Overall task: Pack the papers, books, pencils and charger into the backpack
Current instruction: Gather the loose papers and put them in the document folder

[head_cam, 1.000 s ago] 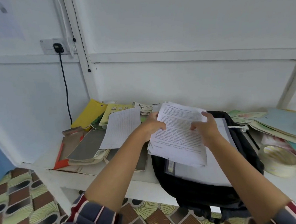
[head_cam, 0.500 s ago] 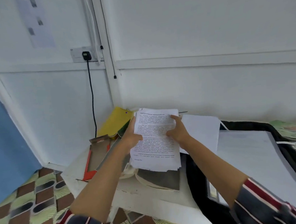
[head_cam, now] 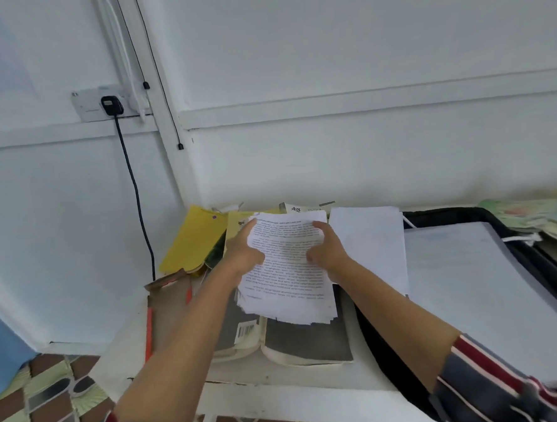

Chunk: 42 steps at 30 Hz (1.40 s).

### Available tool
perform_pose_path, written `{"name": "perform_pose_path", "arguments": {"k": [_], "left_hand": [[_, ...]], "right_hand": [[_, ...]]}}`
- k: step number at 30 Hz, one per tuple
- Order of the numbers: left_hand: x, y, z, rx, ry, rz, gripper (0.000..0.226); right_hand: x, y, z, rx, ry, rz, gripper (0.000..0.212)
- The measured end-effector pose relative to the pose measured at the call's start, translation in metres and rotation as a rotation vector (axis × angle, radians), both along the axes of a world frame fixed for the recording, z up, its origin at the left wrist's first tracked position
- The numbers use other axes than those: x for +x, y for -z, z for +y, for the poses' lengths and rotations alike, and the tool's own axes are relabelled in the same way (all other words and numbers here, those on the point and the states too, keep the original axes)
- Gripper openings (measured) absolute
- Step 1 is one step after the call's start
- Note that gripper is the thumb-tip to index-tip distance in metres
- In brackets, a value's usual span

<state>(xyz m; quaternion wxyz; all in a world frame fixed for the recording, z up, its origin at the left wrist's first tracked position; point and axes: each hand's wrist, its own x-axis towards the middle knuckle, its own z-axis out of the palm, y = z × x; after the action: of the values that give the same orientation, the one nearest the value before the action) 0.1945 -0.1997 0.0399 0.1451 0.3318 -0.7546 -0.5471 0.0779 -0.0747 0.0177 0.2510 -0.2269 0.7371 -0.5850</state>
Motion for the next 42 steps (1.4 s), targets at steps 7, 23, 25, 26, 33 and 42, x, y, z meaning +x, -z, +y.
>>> {"name": "perform_pose_path", "arguments": {"k": [7,23,25,26,33,42], "left_hand": [[-0.043,-0.037,0.019,0.022,0.174,0.161,0.056],[-0.148,0.025,0.073,-0.018,0.273,-0.04,0.057],[-0.147,0.022,0.072,-0.035,0.262,-0.037,0.059],[-0.147,0.021,0.071,-0.033,0.253,-0.02,0.06],[-0.142,0.004,0.073,0.075,0.23,0.139,0.079],[-0.147,-0.03,0.142,-0.064,0.373,0.453,0.068]], "right_hand": [[-0.049,-0.054,0.043,-0.132,0.077,0.0,0.05],[-0.136,0.013,0.092,0.092,0.242,-0.042,0.051],[-0.138,0.016,0.091,0.071,0.248,-0.085,0.056],[-0.139,0.017,0.091,0.063,0.256,-0.115,0.06],[-0.13,-0.008,0.114,-0.171,0.176,-0.318,0.047],[-0.125,-0.046,0.182,-0.463,0.193,0.27,0.046]]}}
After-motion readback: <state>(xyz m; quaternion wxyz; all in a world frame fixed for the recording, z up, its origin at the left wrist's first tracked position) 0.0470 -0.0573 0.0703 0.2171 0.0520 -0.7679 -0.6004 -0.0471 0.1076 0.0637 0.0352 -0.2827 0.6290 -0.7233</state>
